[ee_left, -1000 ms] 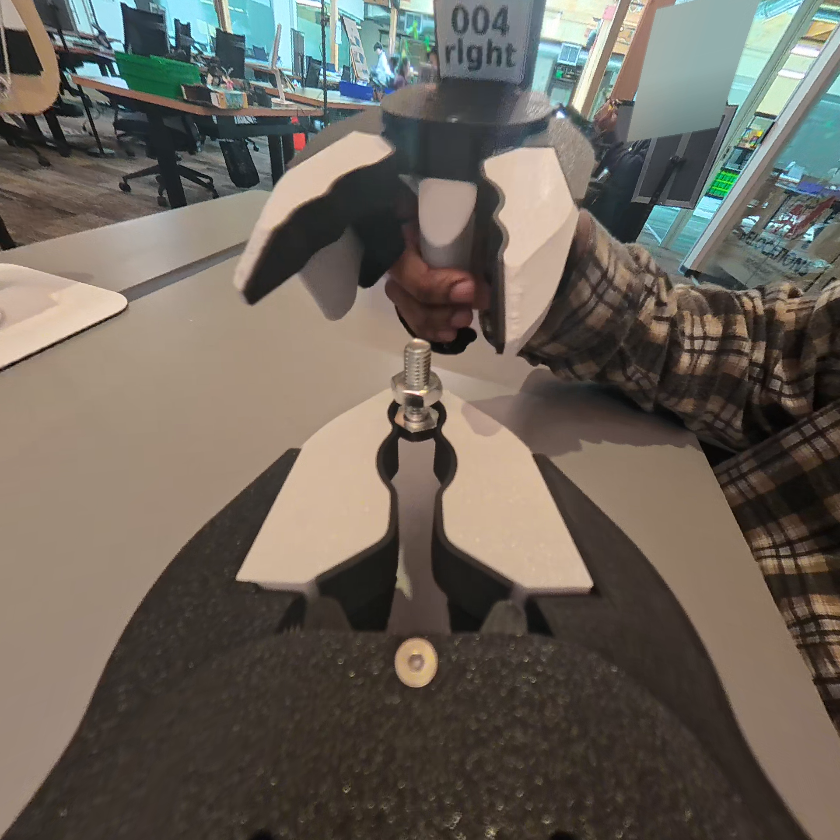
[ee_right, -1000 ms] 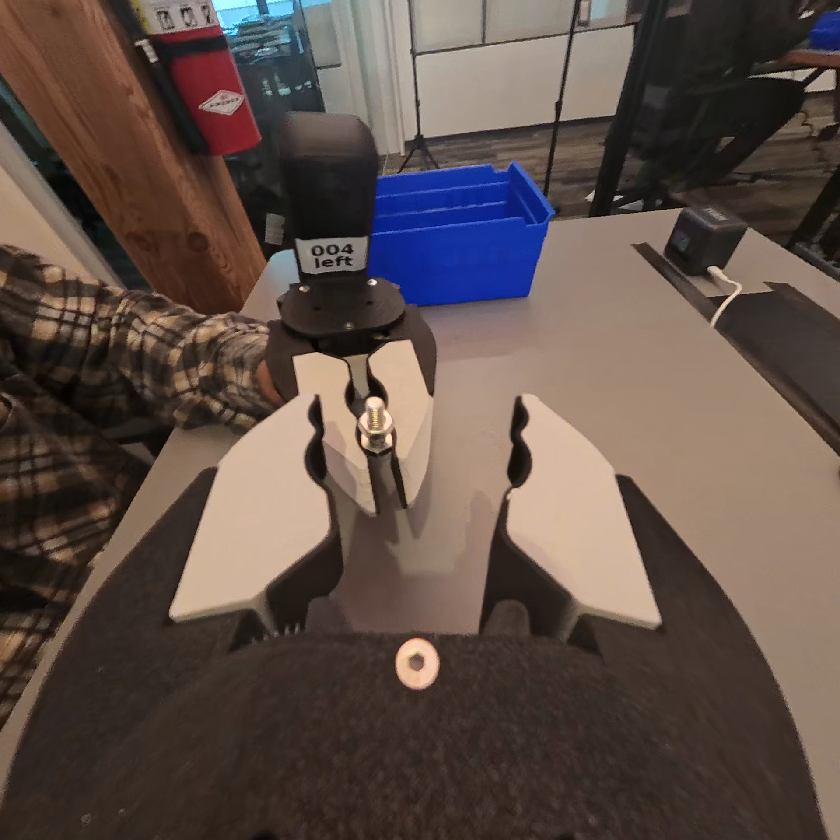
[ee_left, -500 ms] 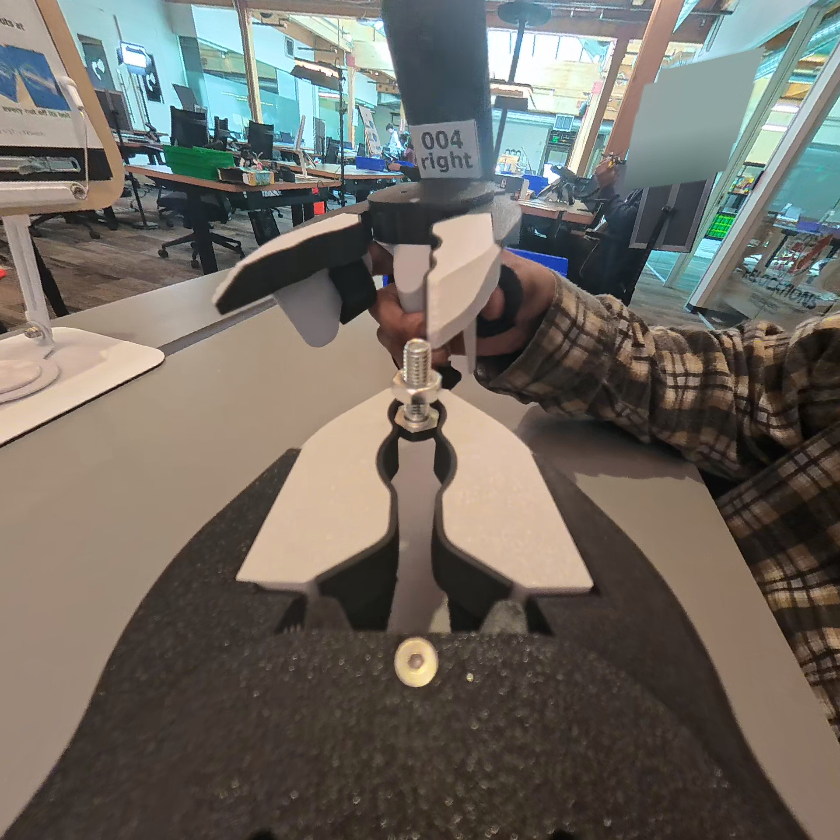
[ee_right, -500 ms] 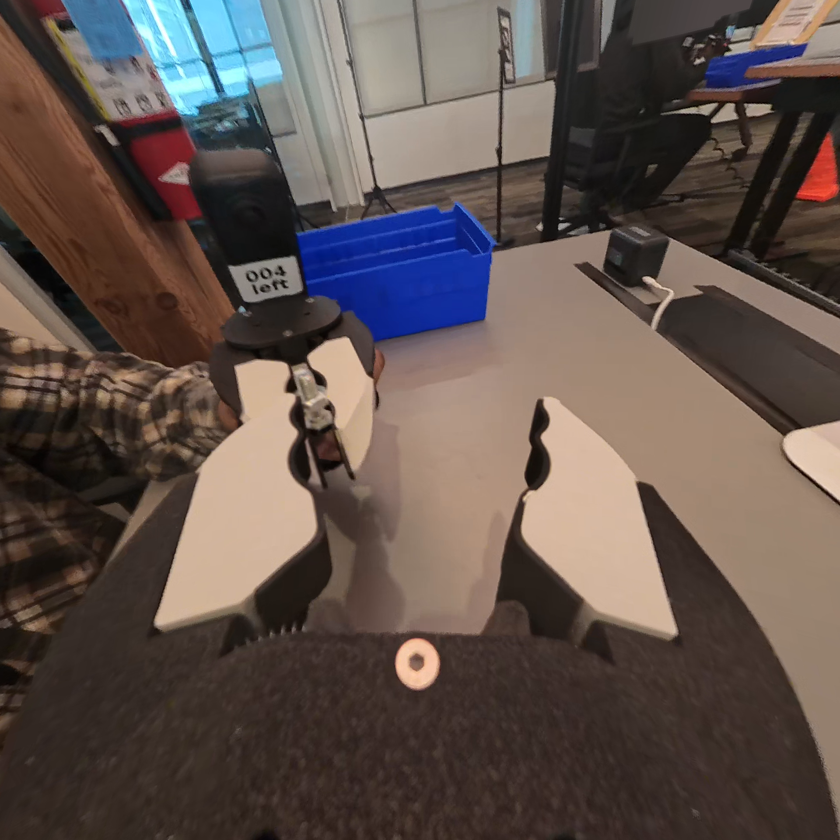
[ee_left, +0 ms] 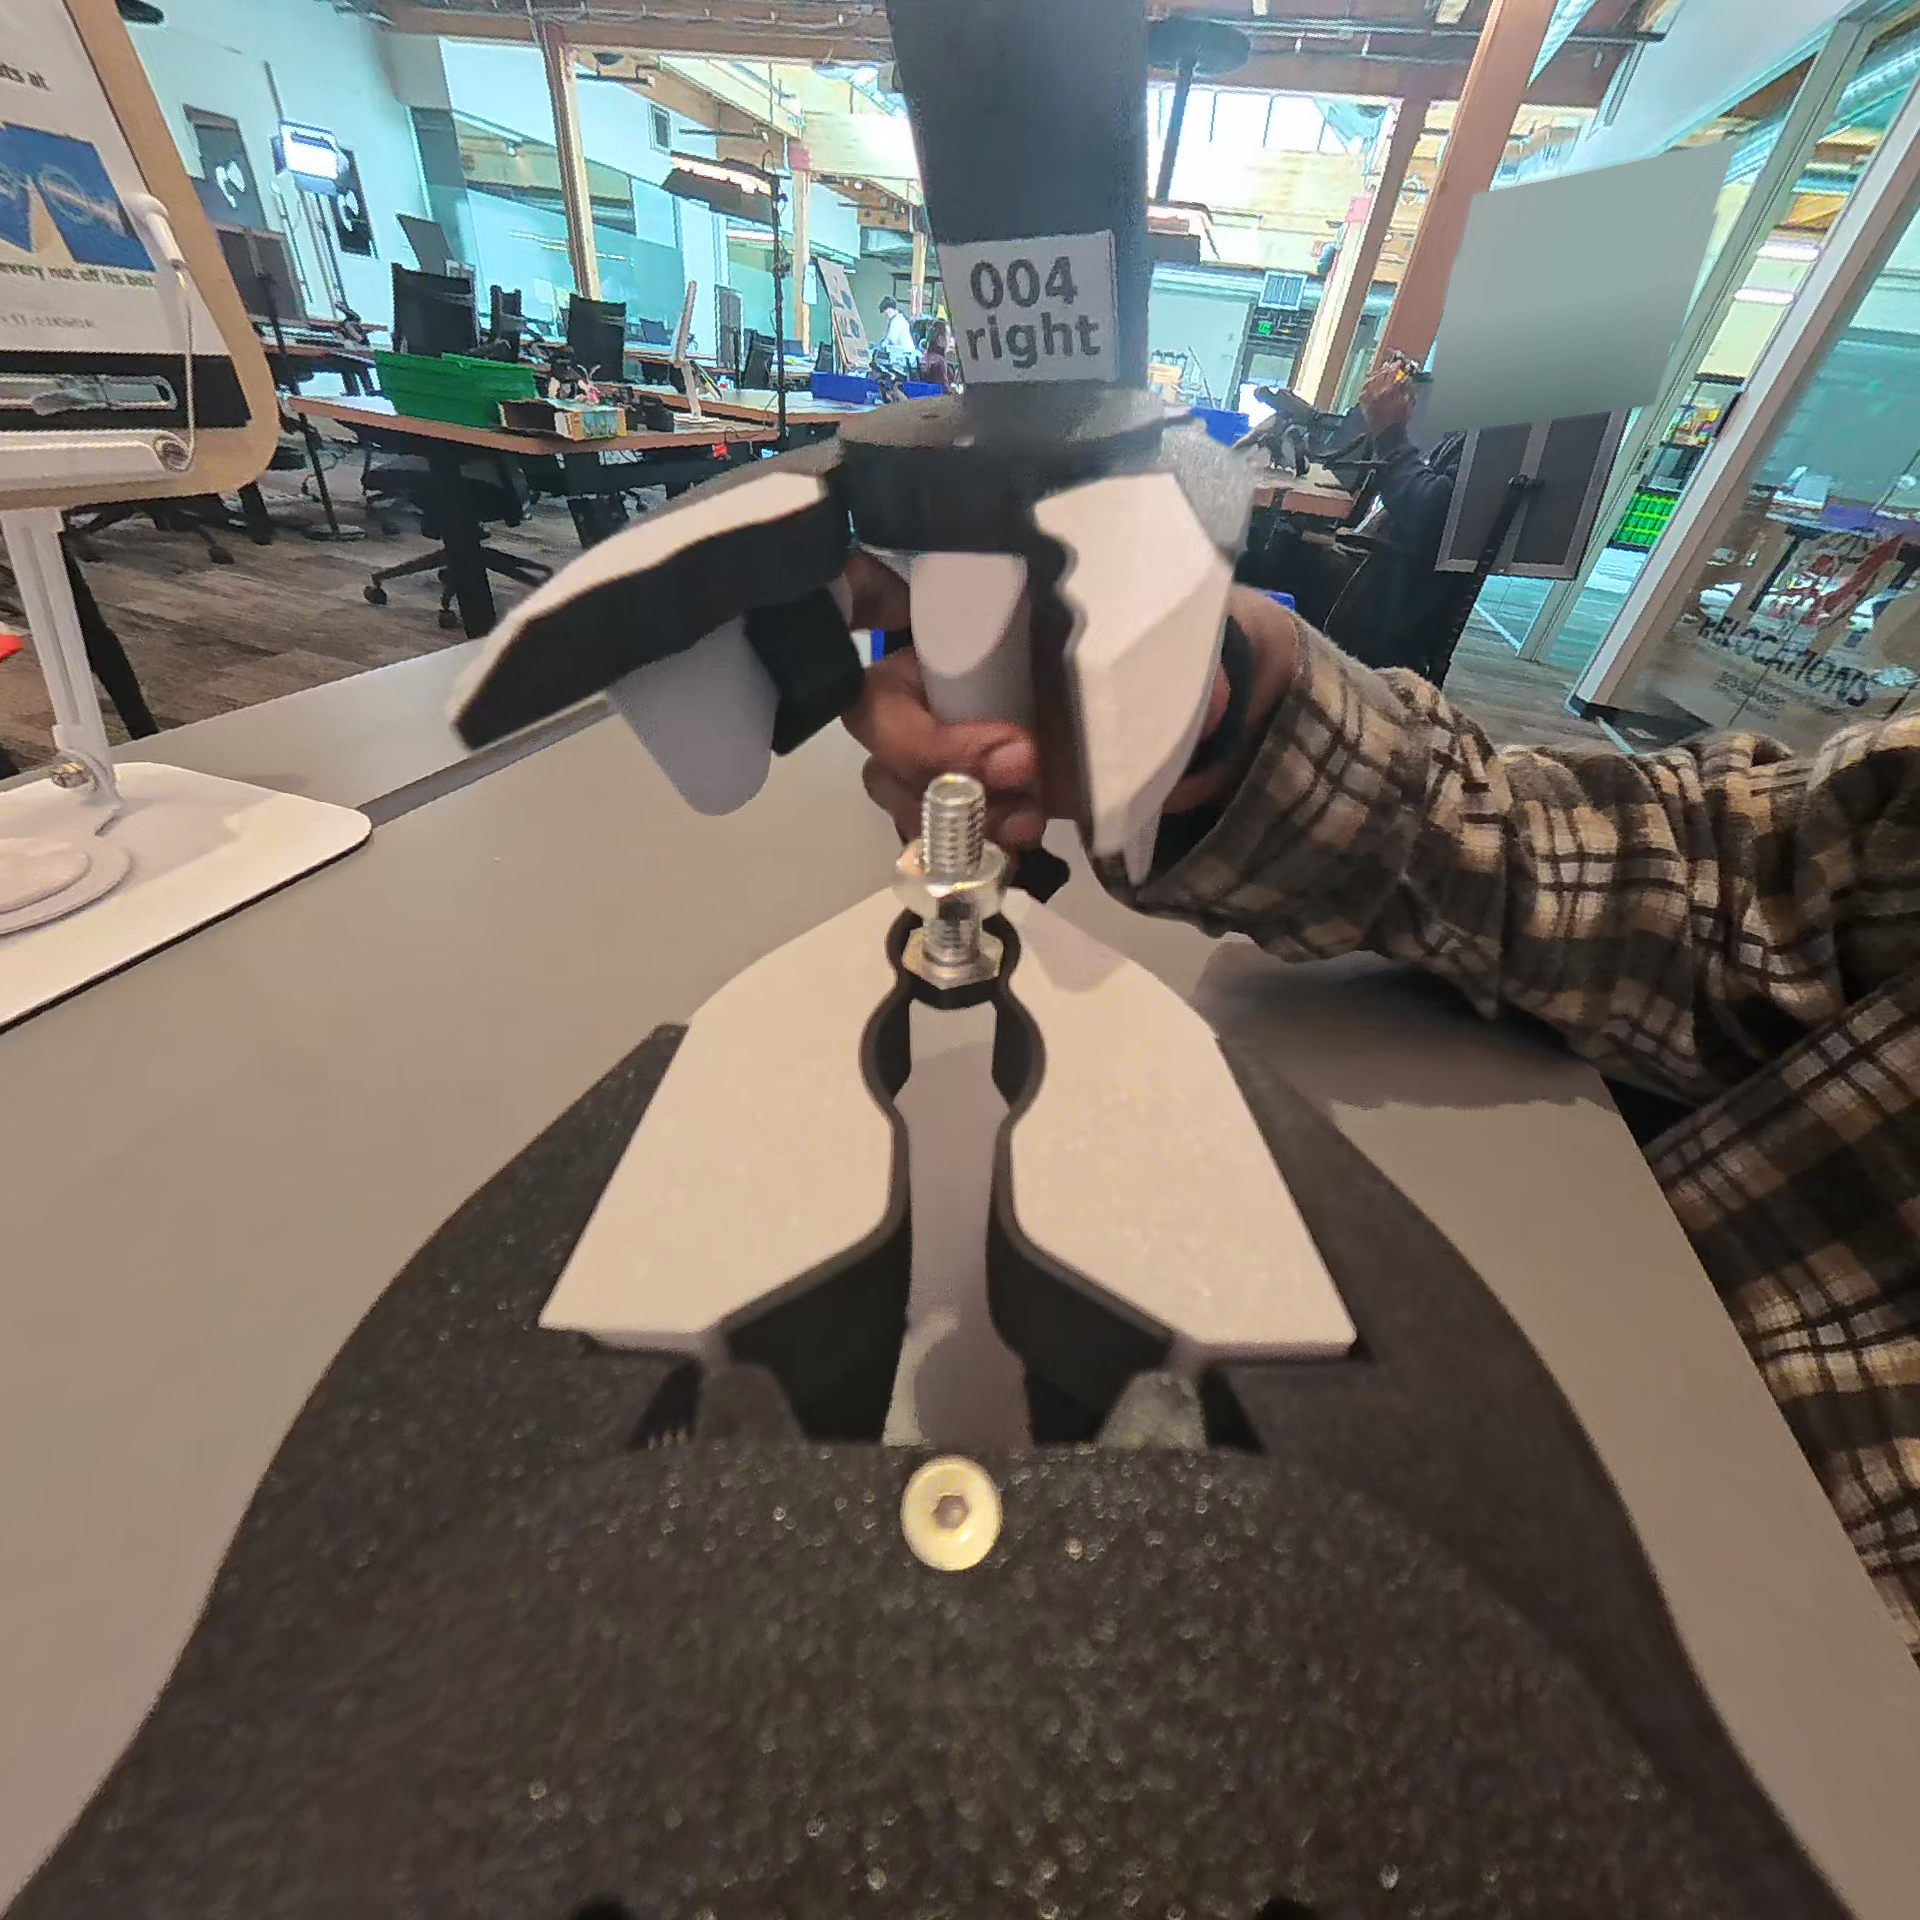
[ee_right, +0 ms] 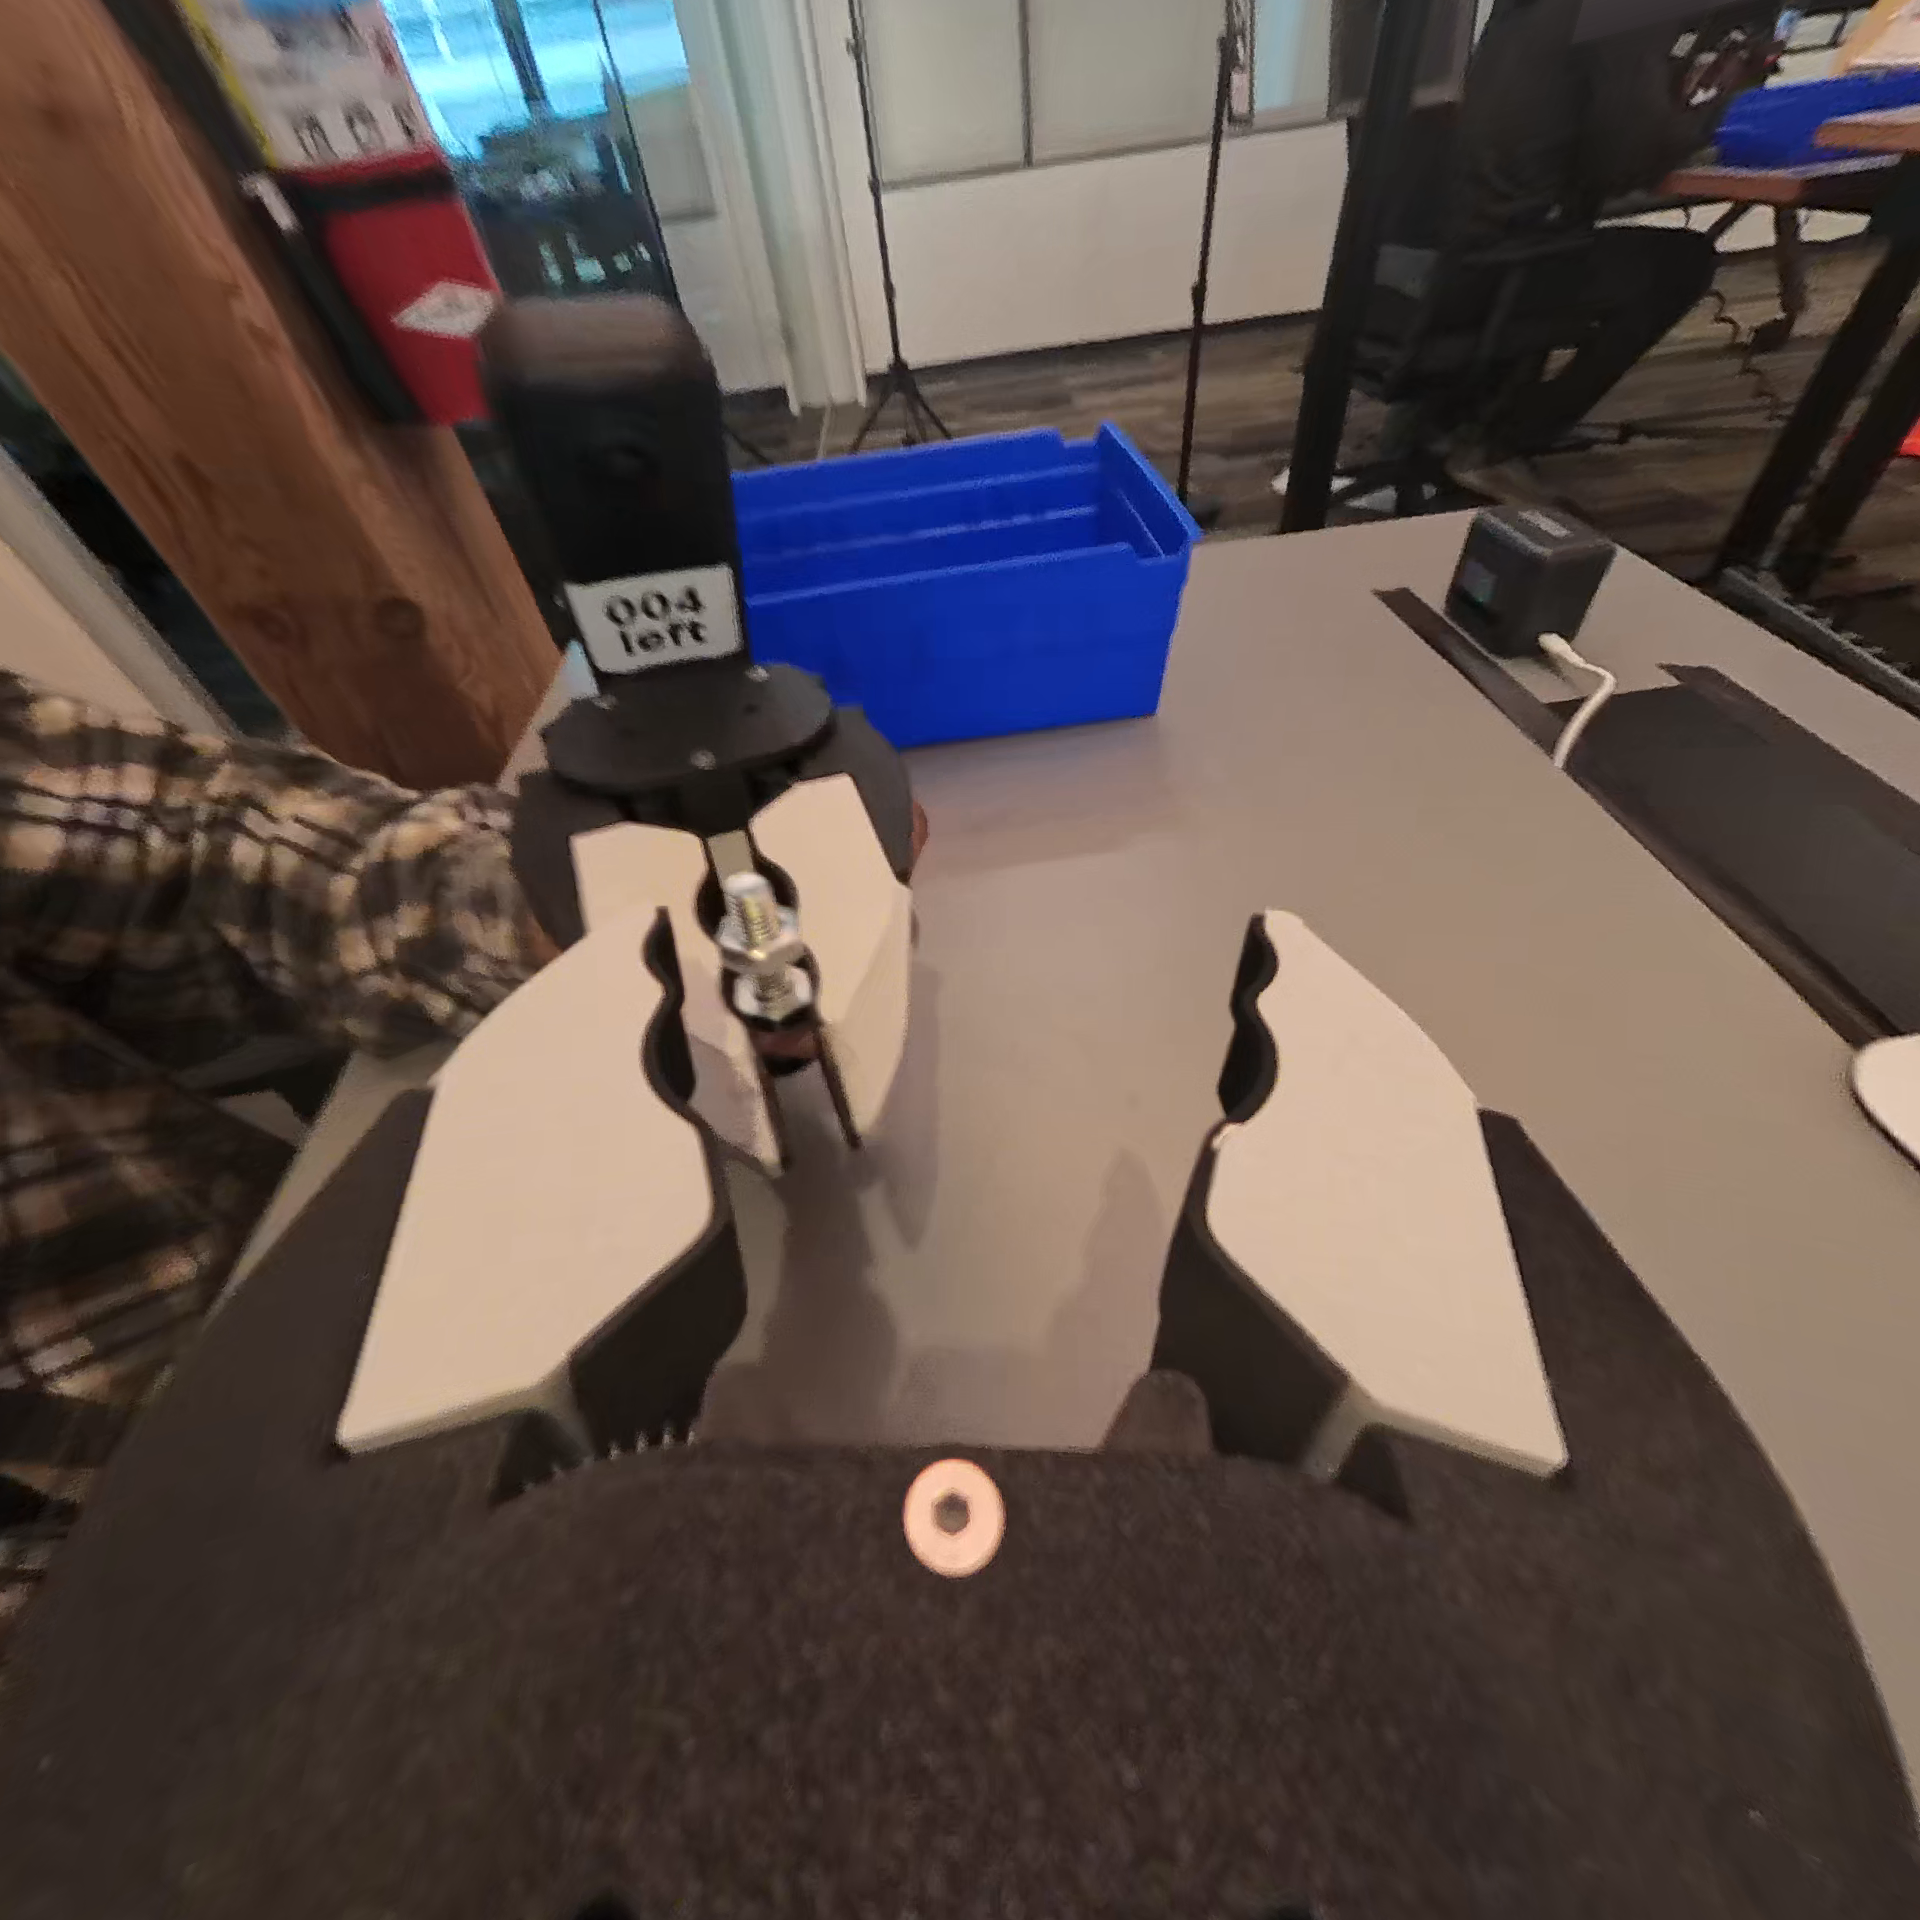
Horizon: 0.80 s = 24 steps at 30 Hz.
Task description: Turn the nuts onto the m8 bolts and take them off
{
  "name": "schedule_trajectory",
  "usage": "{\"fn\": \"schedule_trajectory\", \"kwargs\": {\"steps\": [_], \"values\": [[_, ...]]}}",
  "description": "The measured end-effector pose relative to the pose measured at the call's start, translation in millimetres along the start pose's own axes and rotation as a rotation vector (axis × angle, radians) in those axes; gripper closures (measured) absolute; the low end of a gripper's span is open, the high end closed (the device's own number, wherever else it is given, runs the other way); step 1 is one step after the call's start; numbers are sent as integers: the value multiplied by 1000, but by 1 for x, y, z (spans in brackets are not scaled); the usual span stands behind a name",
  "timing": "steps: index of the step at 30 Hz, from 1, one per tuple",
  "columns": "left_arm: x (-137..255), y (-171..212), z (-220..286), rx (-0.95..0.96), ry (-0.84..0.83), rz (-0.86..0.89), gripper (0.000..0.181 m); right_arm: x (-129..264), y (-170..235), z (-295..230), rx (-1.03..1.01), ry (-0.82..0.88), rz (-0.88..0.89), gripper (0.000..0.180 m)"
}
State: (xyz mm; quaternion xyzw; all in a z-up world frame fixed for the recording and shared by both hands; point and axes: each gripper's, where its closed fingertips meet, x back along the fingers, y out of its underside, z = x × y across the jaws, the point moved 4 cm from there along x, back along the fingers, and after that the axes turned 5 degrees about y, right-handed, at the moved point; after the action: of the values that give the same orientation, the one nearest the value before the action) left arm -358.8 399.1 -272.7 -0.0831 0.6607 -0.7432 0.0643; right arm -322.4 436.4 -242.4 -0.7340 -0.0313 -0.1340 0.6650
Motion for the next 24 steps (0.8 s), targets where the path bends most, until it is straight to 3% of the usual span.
{"fn": "schedule_trajectory", "kwargs": {"steps": [2,4,9,12,19,24], "values": [[1,-2,0,-8,-5,5,171,3,4,11,11,53,-19,73],[3,-3,0,-6,-2,14,171,14,3,23,-30,94,12,79],[0,0,0,9,6,6,171,4,-1,3,-13,8,11,77],[0,-1,1,3,1,6,171,2,6,12,9,58,-34,68],[0,1,0,20,9,5,171,4,-2,4,-15,8,22,73],[1,0,1,15,10,8,171,14,4,26,-24,101,7,72]]}}
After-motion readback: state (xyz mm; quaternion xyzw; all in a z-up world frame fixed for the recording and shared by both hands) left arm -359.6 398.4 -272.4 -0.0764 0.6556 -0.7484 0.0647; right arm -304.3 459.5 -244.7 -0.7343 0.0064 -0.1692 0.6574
